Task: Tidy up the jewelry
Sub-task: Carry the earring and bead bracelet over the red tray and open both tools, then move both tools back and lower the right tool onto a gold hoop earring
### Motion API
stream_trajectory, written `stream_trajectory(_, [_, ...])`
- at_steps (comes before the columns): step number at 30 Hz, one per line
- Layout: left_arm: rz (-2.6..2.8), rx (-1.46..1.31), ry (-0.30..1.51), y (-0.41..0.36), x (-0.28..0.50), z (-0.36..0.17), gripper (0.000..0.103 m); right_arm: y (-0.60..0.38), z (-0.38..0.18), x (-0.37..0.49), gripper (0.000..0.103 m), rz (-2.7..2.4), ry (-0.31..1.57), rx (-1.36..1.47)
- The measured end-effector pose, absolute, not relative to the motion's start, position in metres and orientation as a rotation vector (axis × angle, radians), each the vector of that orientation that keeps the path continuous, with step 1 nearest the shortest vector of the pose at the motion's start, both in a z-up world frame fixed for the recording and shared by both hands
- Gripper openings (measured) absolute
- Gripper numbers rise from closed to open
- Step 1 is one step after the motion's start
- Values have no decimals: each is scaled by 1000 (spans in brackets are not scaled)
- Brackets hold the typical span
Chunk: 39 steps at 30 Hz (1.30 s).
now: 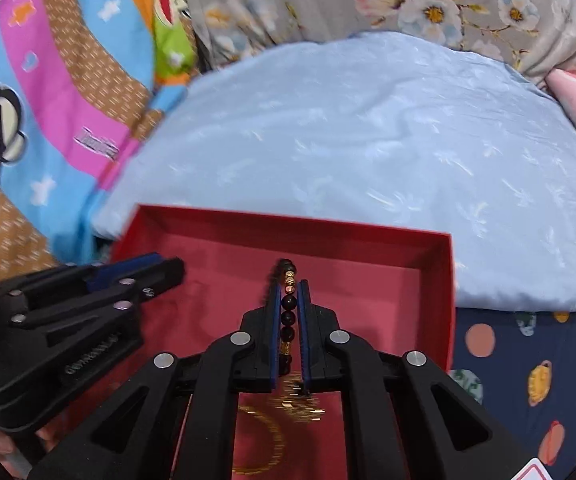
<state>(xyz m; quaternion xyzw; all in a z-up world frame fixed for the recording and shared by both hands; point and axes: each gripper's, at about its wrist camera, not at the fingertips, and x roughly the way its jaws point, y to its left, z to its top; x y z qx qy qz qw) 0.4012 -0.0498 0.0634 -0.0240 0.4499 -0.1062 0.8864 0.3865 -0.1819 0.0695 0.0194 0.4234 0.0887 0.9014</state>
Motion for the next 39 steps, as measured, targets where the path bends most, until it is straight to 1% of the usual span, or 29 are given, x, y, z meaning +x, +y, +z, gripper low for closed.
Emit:
stream_trajectory(1, [-216,-51,945,-50,402,59,19,-183,65,387,8,163,887,18])
stream_trajectory(2, [-209,-53,953,-50,404,57,19,-185,63,388,11,148,891,8])
stream_trajectory(3, [-185,-59,958,-49,405,53,25,-186,61,387,14,138,892,1])
stream_trajectory(4, [-172,-61,959,-47,405,52,30,-190,61,383,21,125,879,4])
stream_trajectory(5, [-163,-63,955,-44,406,52,41,-193,63,380,24,115,865,17])
stream_trajectory(6, [-145,-66,943,-41,403,54,48,-198,67,375,24,115,847,42])
stream_trajectory(10, [-152,-71,878,-29,385,77,48,-219,96,336,24,150,762,135])
stream_trajectory(11, [-154,-68,859,-25,375,84,50,-221,102,326,24,151,742,132])
stream_trajectory(12, [-156,-67,838,-21,363,91,55,-223,109,311,25,152,719,127])
stream_trajectory(13, [-151,-66,827,-16,354,96,56,-226,116,295,26,159,696,126])
stream_trajectory(18, [-150,-59,792,4,287,110,56,-229,130,219,29,181,650,122])
stream_trajectory(24, [-153,-69,819,14,210,97,56,-224,121,142,29,205,675,152])
stream_trajectory(30, [-164,-115,894,18,153,69,56,-217,102,87,29,234,751,197])
stream_trajectory(39, [-157,-129,952,23,106,44,56,-197,49,41,29,256,884,197])
